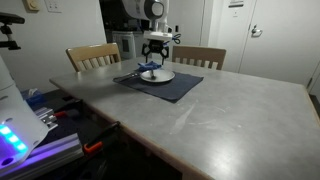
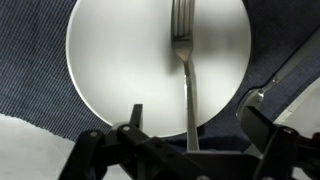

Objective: Take the the fork from the plate and put it on the mat

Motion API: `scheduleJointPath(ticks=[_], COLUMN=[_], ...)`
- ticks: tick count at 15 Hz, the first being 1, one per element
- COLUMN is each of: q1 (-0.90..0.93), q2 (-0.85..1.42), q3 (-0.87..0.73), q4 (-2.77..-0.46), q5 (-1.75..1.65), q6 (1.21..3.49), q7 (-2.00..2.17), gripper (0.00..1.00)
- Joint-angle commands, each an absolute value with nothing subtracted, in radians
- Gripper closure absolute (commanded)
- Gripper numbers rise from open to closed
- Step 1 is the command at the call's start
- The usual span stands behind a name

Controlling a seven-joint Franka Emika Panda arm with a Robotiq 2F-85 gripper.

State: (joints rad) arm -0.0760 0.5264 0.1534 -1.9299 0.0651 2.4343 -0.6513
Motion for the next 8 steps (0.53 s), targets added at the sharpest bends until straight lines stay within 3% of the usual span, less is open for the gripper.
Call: scheduleJointPath(ticks=[1,8], q1=[-0.093,-0.047], q2=[0.501,0.526], q3=[0.181,0.149], q4=[-1.985,-1.95], q5=[0.098,-0.001], q6=[2.505,2.467], q7=[-0.658,-0.629], gripper=[0.0,0.0])
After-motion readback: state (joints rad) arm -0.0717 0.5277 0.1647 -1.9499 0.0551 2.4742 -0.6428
